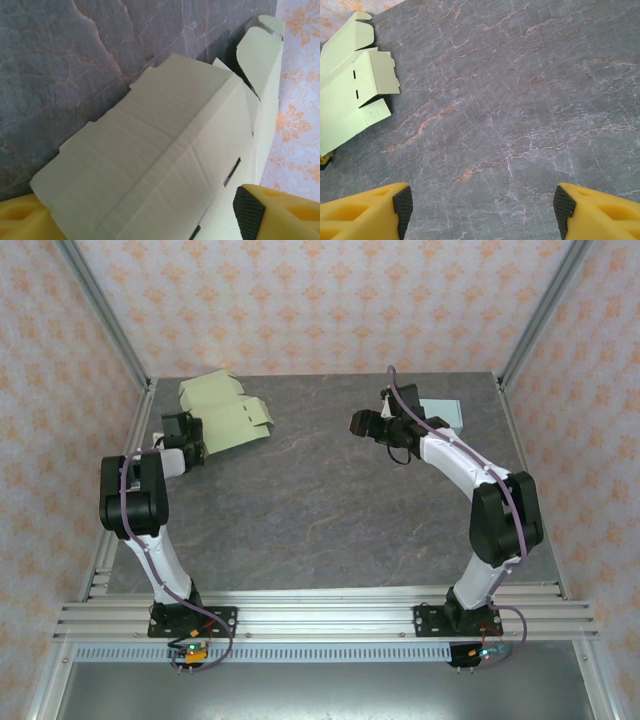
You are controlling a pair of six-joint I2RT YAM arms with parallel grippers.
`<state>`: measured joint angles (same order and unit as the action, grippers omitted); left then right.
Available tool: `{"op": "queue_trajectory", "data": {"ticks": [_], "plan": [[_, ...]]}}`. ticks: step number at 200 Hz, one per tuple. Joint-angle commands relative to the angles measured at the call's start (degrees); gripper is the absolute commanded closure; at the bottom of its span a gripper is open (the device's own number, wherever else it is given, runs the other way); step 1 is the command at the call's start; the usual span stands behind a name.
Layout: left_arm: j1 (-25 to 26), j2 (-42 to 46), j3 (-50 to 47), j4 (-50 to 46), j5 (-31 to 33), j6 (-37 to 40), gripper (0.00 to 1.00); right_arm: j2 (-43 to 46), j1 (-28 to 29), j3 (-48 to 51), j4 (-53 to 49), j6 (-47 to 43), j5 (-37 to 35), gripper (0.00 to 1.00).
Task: Fold the paper box
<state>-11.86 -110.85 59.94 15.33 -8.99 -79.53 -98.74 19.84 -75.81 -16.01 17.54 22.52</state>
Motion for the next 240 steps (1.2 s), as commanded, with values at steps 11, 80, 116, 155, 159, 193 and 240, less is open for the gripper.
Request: {"op": "queue_trajectory", "data": {"ticks": [11,80,116,155,159,193,240], "plan": [[-0.69,-0.83,1.37,-1.26,0.97,0.98,0.25,-0.26,0.16,-1.63,1.13,0.92,1.86,0.25],[-0.86,4.09,5.49,-14.85,3.48,9.19,0.59,1.27,0.18,0.21,2.11,2.01,2.1,0.25],[-0.73,6.46,3.83,-16.11,2.94,10.26,0.69,1.01,0.27,0.1,3.16,2.31,3.42,0.27],[-0.75,10.7,2.47,-20.94,3.39,13.51,0.91,1.66,0.22,1.94,6.52,4.16,4.28,0.27],[-0.75,11.13,2.78,-21.79,3.3,14.04,0.91,1.7,0.29,2.05,6.69,4.16,4.32,0.27],[-0.4,16.87,2.89,-27.97,1.68,17.23,0.85,1.71,0.28,2.81,8.27,4.5,5.31,0.27],[1.19,27.78,5.44,-37.13,2.87,26.83,0.86,3.64,0.29,4.57,12.99,6.74,6.59,0.26]]}}
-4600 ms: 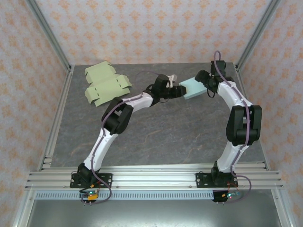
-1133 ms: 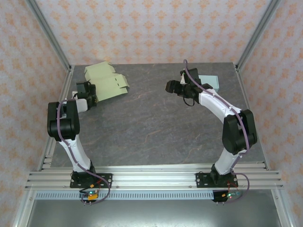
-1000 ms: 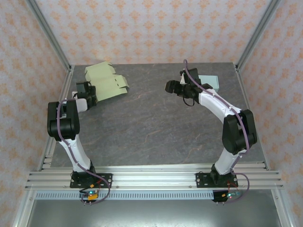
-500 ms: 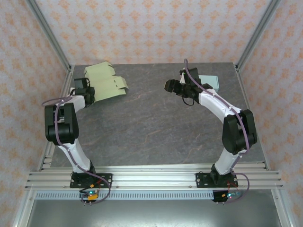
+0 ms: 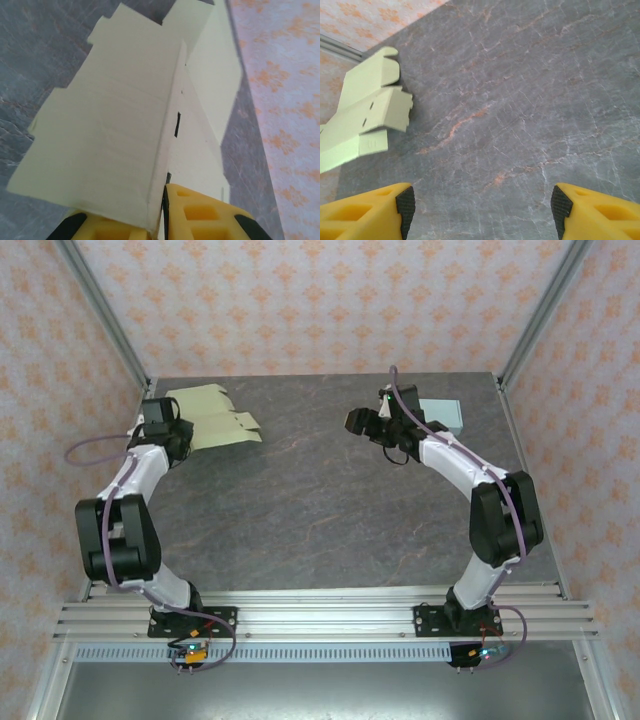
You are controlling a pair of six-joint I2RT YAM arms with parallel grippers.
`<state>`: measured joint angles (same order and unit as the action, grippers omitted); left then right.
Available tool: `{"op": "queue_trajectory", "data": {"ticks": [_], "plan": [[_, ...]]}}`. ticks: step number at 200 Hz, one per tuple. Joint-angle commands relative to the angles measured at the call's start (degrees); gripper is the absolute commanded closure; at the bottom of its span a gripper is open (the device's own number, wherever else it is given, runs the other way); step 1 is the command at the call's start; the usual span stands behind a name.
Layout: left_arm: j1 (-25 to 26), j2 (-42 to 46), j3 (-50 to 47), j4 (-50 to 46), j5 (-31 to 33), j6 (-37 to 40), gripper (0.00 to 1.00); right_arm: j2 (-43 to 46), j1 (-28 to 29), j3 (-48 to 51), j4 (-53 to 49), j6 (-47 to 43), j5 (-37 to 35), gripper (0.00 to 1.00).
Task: Fold the paper box
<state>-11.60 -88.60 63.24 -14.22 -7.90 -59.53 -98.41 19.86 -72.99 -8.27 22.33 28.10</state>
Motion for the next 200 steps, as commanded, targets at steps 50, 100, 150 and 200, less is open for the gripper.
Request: {"op": "queue_trajectory", "data": {"ticks": [50,100,150,200], "plan": [[4.39,11.1,8.85,-15.1,2.4,15.78,0.91,5.58,0.93,5.43,13.97,7.81,6.58,0.24],[13.52,10.61,17.92,-18.12,5.0,31.95,0.94,9.36,1.2,3.96,6.15,-0.85,2.39,0.22],[28.92,-3.3,32.79,-34.09,13.79,41.6,0.94,10.41,0.37,6.47,4.88,5.46,-3.88,0.23],[38.04,-9.88,32.83,-31.06,10.88,34.0,0.94,14.18,0.14,10.85,2.26,1.84,-11.3,0.23]]}}
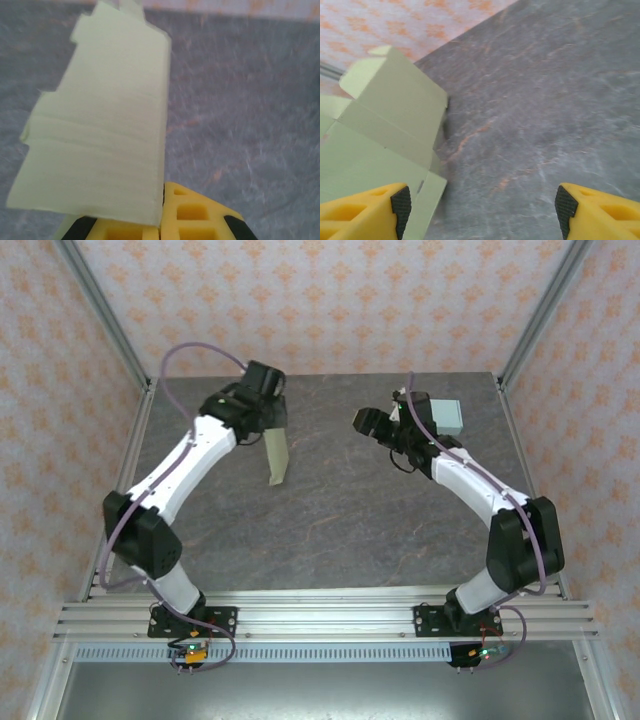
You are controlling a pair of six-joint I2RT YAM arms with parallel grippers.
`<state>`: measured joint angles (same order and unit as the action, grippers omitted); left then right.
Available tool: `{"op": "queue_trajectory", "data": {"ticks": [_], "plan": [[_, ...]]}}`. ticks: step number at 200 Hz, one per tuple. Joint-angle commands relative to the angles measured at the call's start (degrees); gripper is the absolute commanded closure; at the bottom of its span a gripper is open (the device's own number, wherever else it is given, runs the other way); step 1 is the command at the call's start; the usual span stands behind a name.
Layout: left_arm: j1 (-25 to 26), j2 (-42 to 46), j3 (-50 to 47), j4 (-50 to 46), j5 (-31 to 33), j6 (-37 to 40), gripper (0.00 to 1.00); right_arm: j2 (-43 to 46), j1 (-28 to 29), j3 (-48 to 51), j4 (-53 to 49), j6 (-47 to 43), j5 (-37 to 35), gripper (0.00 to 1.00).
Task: Fold the paper box
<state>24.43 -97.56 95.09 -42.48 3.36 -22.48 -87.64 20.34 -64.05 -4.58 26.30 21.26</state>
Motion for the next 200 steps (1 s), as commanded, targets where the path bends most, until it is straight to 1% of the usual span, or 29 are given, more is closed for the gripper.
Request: {"op": "queue_trajectory", "data": {"ticks": [1,18,35,41,49,52,72,82,99,109,112,124,138,149,158,172,189,200], "plan": [[2.11,-0.94,1.07,-2.79,-0.37,-3.2,0.94,3.47,-0.36,2.0,-1.29,-2.36,-4.15,0.23],[2.47,-0.92,1.28,-2.01,-0.37,-6.66,0.94,5.03,0.44,5.35,3.48,-8.48,2.34,0.23],[2.33,-1.02,3.32,-4.01,3.95,-12.81,0.94,7.41,2.94,10.51,10.76,-19.22,7.84,0.23],[2.29,-1.02,4.63,-5.37,5.75,-15.1,0.95,8.38,4.2,11.93,12.34,-22.72,8.38,0.22],[2.27,-1.03,6.33,-7.65,8.05,-18.98,1.0,9.19,6.25,12.68,12.92,-26.12,7.23,0.2],[2.18,-1.1,7.12,-8.69,8.8,-20.46,1.0,9.24,7.18,12.95,13.2,-27.04,6.85,0.2],[2.21,-1.12,10.02,-12.23,11.03,-28.15,1.0,8.88,10.68,14.32,17.36,-27.64,6.51,0.19],[2.12,-1.0,10.78,-13.18,10.76,-31.52,1.0,8.55,12.76,16.14,21.99,-26.76,5.43,0.19],[2.12,-1.1,11.69,-14.38,9.87,-36.88,1.0,7.12,17.58,19.28,33.21,-25.99,4.43,0.18],[2.11,-1.43,12.41,-15.43,9.78,-39.0,1.0,6.14,20.07,19.63,36.63,-26.97,2.94,0.17],[2.12,-1.5,12.55,-15.54,9.75,-39.37,1.0,5.85,20.5,19.46,36.85,-27.24,2.5,0.17],[2.07,-1.81,13.07,-16.15,9.64,-41.06,1.0,4.41,22.61,17.7,35.99,-28.71,-2.92,0.17],[2.08,-2.05,13.66,-17.13,9.82,-42.52,1.0,2.6,23.17,15.86,34.97,-30.36,-7.84,0.17],[2.11,-2.11,13.94,-17.42,9.6,-43.14,1.0,1.0,23.17,15.09,35.64,-32.13,-9.3,0.17],[2.12,-2.15,14.15,-17.77,9.48,-43.66,1.0,-0.24,23.17,14.03,35.7,-34.17,-7.61,0.16],[2.12,-2.29,14.51,-18.59,9.56,-44.75,1.0,-2.26,23.52,11.93,34.65,-37.53,0.36,0.17],[2.11,-2.44,14.51,-18.6,9.56,-45.47,1.0,-4.0,24.77,9.98,34.26,-37.71,3.15,0.18],[2.04,-2.44,14.51,-18.76,9.58,-46.12,1.0,-5.04,25.42,9.13,34.3,-37.26,3.23,0.18]]}}
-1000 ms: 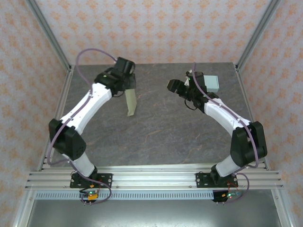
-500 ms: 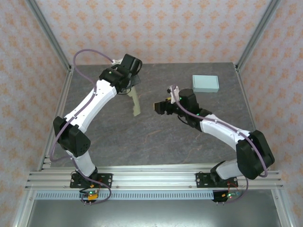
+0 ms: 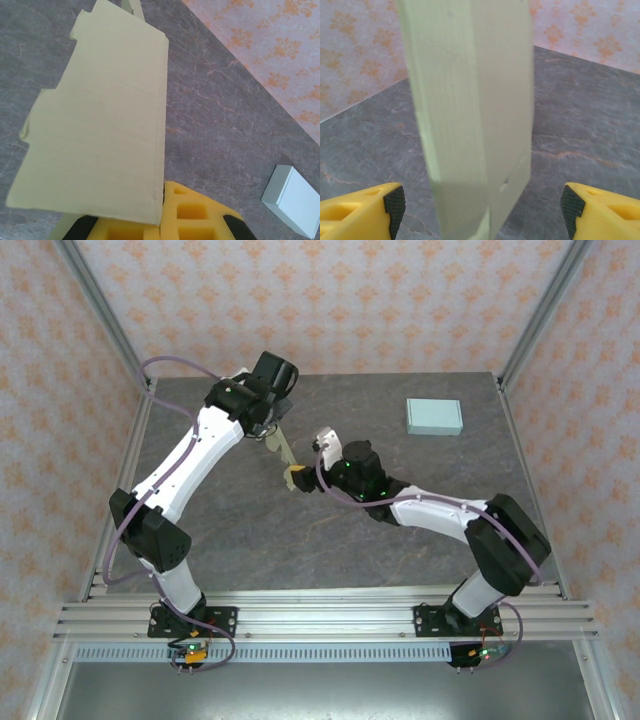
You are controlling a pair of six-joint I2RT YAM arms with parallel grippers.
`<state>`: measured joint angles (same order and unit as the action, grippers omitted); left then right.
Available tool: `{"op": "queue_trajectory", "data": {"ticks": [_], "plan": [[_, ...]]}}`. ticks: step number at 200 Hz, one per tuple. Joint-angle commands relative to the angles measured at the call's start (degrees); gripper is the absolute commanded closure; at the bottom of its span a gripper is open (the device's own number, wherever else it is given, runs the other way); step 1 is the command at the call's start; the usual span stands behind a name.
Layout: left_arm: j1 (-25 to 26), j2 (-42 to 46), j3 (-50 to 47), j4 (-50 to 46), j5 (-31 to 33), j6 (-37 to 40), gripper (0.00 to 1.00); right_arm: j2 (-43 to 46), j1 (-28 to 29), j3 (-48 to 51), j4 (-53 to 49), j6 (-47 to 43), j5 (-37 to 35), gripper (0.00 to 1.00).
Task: Fold the paper box
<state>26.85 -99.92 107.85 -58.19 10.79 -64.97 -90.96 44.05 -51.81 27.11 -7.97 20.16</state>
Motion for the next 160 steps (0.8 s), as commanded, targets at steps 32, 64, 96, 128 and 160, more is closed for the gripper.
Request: {"op": "queue_trajectory", "data": {"ticks": [32,64,96,128,160], "plan": [[-0.32,-0.21,1.42,-2.51,1.39,-4.38,1.0,-5.41,2.09,-5.23,3.82,-1.79,-0.41,0.18],[-0.31,-0.36,1.49,-2.37,1.2,-4.27,1.0,-9.26,2.09,-7.22,5.83,-0.34,-7.57,0.36],[-0.4,0.28,1.25,-2.18,2.31,-2.73,0.98,-9.01,2.09,-8.47,4.39,0.5,-7.26,0.76],[-0.87,3.04,-1.05,1.86,0.9,2.13,0.7,-7.03,1.78,-8.55,-0.48,-2.87,-7.05,1.0],[-2.98,8.51,-4.2,10.2,-4.44,14.27,0.08,-2.98,-2.7,-6.83,-6.4,-4.37,3.38,1.0]]}}
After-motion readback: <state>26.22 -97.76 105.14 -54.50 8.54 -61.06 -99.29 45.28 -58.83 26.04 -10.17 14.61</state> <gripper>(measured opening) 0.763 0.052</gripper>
